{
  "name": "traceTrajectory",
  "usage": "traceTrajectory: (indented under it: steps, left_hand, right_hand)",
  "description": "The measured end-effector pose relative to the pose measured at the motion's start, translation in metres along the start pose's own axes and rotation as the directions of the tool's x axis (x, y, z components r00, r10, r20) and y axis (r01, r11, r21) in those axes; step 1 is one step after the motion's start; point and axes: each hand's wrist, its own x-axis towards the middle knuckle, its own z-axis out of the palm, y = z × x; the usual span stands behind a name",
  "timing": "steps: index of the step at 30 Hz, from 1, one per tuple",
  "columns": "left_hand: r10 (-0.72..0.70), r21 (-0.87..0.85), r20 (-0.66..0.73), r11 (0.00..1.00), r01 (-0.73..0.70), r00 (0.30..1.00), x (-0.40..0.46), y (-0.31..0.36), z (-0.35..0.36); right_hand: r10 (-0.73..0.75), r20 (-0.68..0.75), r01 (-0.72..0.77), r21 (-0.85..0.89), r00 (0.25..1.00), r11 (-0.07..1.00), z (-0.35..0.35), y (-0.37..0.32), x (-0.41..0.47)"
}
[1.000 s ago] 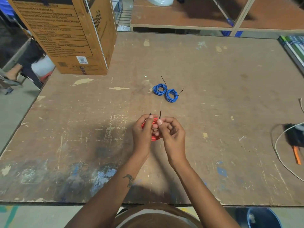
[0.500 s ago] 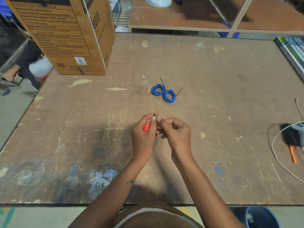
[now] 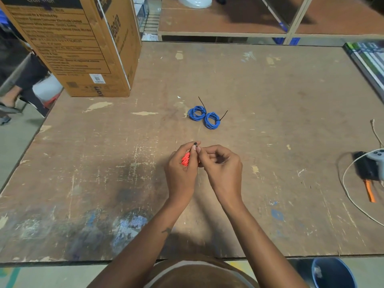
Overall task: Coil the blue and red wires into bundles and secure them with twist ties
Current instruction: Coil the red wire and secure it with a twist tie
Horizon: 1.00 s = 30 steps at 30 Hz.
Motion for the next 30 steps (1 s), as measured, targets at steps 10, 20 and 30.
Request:
traceTrajectory:
  steps: [10,20,30]
  left_hand:
    - [0.046,0.033,0.016,0.998,-0.047,0.999,0.002,-0.004,0.000]
    - [0.237,0.259,0.093,0.932,-0.254,0.967,0.006,-0.005,-0.004]
    - [-0.011,-0.045,0.463,0.998,0.035,0.886,0.016,-0.013,-0.017]
  right_hand:
    - [0.001,-0.022,-0.001,0.002,1.000,1.000,0.003,0.001,0.002]
    - [0.034,-0.087,-0.034,0.004,0.996,0.999,-0.003,0.004,0.007]
    - [0.341,0.251,-0.344,-0.035,0.906,0.938,-0.027,-0.010,0.046]
